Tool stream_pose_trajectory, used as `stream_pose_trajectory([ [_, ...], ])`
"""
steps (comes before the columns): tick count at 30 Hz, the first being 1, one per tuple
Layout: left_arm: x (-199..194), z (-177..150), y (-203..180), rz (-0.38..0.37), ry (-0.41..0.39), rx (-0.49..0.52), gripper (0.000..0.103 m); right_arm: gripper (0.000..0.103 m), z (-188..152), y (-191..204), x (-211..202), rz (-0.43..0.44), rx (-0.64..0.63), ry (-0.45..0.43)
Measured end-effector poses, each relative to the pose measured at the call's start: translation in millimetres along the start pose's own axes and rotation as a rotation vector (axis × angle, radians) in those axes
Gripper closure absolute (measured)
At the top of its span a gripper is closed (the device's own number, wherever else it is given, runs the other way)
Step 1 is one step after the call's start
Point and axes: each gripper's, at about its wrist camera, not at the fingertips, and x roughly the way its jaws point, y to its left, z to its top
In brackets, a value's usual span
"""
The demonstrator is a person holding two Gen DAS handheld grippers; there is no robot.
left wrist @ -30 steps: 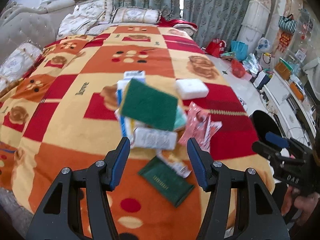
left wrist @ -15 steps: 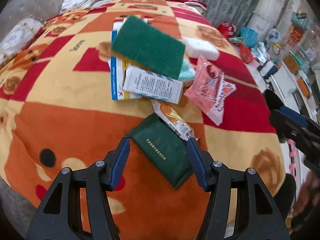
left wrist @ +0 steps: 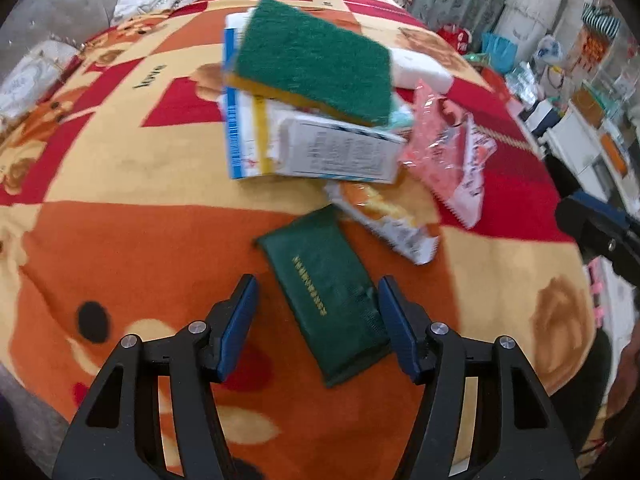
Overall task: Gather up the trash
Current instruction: 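Grasp the dark green pouch with the left tool while the right tool grasps the pink snack wrapper, then lift the green pouch and pink wrapper and carry both over the black bin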
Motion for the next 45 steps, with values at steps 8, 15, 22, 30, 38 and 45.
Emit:
stream_pose_trajectory([
  [8,-0.6,1.0,21.8,0.000,0.004,-0.028,0.043,0.028,13.0,7.9,32.1,0.046,0.064,0.044],
  [15,0.0,0.5,17.4,-0.005,-0.002,-0.035,0.042,0.028,39.0,19.6,67.5,0.038,0.150,0.062],
  [22,1.1,4.4,20.4,-0.026,-0.007,-0.056,0.043,0.028,40.6,18.0,98.4,0.039,0.220,0.122],
  [30,-2.7,3.2,20.2,-0.068,-0.017,-0.044,0.066,0.061,27.5,7.5,68.9,0.032,0.114,0.098],
  [38,-30.0,6.0,15.0,-0.113,-0.062,-0.049,0.066,0.062,20.5,2.6,19.8,0.017,0.011,0.054],
  [45,-58.6,12.3,-8.1,-0.110,-0.128,0.001,0.066,0.062,16.9,2.4,0.5,0.004,0.000,0.018],
])
